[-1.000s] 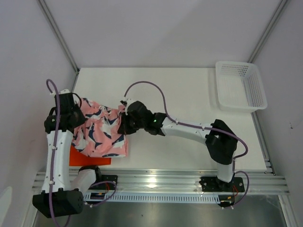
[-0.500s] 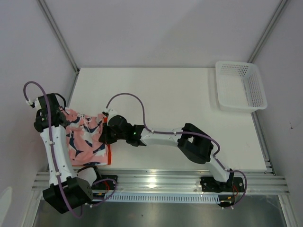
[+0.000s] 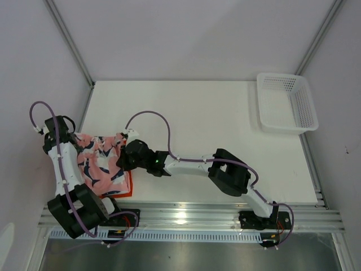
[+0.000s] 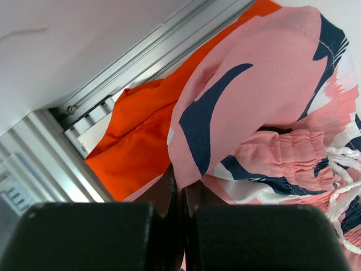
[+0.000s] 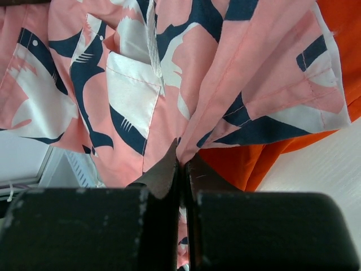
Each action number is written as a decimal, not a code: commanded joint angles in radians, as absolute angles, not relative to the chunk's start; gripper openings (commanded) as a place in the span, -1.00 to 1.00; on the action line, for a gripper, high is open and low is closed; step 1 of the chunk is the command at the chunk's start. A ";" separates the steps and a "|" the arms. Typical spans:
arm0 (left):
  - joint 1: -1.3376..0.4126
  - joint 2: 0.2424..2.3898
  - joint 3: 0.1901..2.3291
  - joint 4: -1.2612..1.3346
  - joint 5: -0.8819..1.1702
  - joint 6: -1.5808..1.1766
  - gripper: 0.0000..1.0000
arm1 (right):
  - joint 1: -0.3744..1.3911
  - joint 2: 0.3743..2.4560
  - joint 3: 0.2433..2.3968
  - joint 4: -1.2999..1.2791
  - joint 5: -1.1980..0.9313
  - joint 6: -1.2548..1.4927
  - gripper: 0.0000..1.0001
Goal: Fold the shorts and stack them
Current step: Neatly place the folded shorts to the corner
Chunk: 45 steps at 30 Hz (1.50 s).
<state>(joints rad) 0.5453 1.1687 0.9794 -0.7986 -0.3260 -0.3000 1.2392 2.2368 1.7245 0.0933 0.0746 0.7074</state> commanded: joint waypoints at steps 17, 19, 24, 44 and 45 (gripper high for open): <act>0.621 1.221 1.037 -0.742 -0.233 -0.250 0.82 | 1.252 2.270 1.775 0.135 0.160 0.735 -1.00; 0.621 1.207 1.039 -0.742 -0.239 -0.247 0.98 | 1.256 2.276 1.772 0.138 0.158 0.742 -1.00; 0.620 1.172 1.052 -0.739 -0.219 -0.233 0.98 | 1.276 2.284 1.769 0.132 0.178 0.750 -1.00; 0.515 1.028 1.098 -0.758 -0.088 -0.271 0.98 | 1.175 2.011 1.517 0.076 0.272 0.773 0.50; 0.515 1.013 1.089 -0.752 -0.062 -0.284 0.98 | 1.167 1.990 1.458 0.098 0.255 0.775 0.43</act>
